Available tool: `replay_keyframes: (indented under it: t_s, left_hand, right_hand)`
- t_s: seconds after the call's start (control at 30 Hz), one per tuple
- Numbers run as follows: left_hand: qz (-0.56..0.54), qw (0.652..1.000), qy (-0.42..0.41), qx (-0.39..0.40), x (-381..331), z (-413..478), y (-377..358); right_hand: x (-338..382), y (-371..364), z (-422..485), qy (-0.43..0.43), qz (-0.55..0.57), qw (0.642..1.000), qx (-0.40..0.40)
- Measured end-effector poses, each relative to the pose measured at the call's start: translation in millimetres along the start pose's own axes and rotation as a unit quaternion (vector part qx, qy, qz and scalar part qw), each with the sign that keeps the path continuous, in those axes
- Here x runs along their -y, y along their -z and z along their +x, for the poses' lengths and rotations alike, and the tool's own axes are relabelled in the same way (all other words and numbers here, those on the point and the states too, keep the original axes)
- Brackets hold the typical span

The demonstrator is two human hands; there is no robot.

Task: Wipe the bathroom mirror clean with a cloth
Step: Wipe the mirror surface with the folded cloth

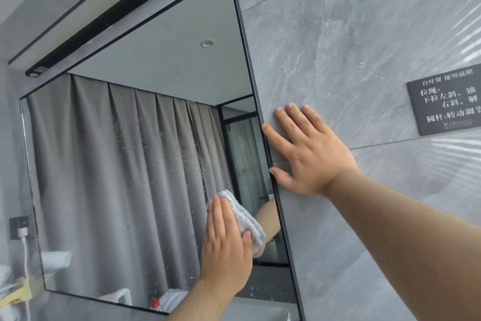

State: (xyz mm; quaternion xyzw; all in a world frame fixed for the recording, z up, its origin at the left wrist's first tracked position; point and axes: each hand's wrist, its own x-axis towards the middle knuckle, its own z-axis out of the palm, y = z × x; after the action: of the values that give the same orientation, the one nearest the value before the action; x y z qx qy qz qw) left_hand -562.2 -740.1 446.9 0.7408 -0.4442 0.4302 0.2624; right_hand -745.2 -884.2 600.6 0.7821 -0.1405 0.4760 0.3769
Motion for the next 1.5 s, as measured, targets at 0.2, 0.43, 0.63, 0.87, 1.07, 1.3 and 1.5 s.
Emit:
replay_keyframes:
  t_s: [0.2, 0.43, 0.63, 0.87, 1.07, 1.3, 1.5]
  left_hand:
    - [-0.006, 1.000, -0.021, 0.019, 3, 39, 25]
    - [0.068, 0.993, -0.100, -0.010, 0, 116, 67]
    - [-0.005, 0.996, 0.056, -0.075, 10, 164, 84]
    - [-0.036, 0.993, 0.107, -0.043, 28, 62, 28]
    - [-0.030, 0.987, 0.159, 0.005, 39, 1, 11]
    - [-0.089, 0.982, 0.165, -0.030, 23, 67, 41]
    - [-0.071, 0.989, 0.107, -0.077, 15, 123, 63]
  right_hand:
    - [0, -1, 0, -0.002, 0.000, 1.000, -0.003]
    - [1, 0, 0, -0.003, -0.002, 1.000, -0.005]
    - [0, -1, 1, -0.002, -0.007, 1.000, -0.001]
    - [0, -1, 0, -0.003, -0.010, 1.000, -0.004]
    - [0, -1, 0, -0.004, -0.013, 1.000, -0.006]
    - [1, -1, -1, 0.001, -0.013, 1.000, -0.006]
    - [6, -8, -17, 0.023, -0.012, 1.000, 0.000]
